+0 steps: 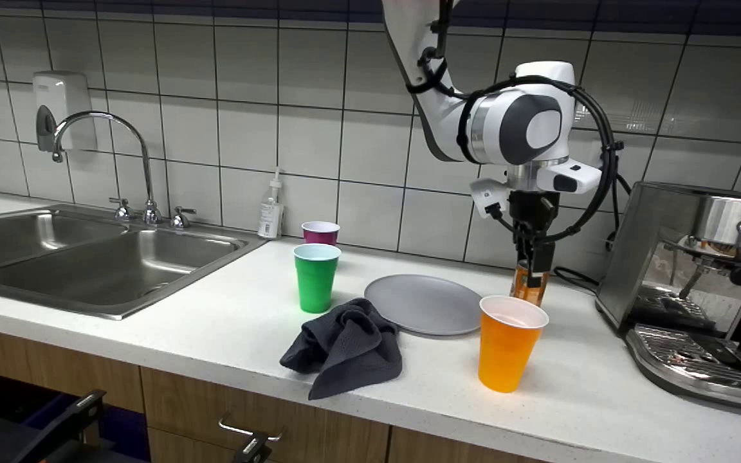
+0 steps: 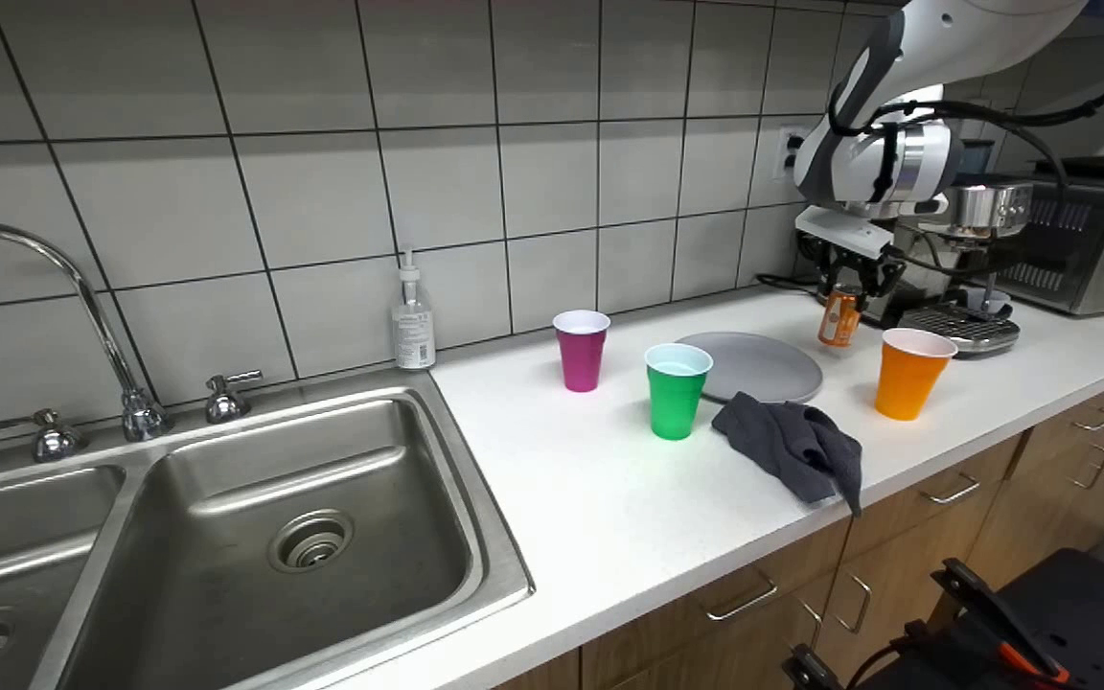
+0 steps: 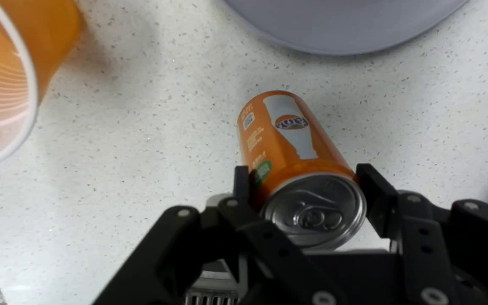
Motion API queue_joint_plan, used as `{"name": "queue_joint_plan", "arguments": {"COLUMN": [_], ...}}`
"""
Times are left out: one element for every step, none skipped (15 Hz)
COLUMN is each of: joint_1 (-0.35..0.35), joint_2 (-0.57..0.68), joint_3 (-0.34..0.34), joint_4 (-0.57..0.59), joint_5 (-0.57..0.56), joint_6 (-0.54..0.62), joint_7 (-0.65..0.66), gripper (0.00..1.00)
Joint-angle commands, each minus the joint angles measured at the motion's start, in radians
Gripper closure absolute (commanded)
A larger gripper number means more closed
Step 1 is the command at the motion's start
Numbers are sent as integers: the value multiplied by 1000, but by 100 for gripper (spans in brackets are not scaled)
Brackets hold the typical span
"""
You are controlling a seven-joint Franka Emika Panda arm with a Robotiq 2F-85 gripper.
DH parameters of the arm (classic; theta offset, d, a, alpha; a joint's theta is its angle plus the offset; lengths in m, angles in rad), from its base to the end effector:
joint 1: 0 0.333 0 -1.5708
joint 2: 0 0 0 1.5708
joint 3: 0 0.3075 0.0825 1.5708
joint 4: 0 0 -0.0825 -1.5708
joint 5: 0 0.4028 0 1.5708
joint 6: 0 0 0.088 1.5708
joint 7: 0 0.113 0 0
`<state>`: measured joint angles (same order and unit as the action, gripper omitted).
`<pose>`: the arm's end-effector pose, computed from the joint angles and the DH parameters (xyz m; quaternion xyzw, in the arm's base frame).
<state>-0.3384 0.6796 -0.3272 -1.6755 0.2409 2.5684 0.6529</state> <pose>0.5761 -0.4221 0.2239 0.7549 -0.6428 0.1281 0.0201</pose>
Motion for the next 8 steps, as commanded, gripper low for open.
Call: {"name": "queue_joint_plan", "arguments": {"joint_1": [-15,-17,-19,-21,-23,-24,-25,-26], "joint_2": [-7,-4,-3,-2,0,1,3,3], "joint_3": [2,1,1,0,1,0,1,1], "joint_4": [14,16,17,18,19,20,21,21], "joint_5": [22,23,23,23,24,24,24,25], "joint_6": [-14,-15,-15,-16,-16,-16,-17,-17], "joint_7": [-8,-7,-7,-6,-6,-6,-6,-5], "gripper": [61,61,61,61,61,61,61,61]}}
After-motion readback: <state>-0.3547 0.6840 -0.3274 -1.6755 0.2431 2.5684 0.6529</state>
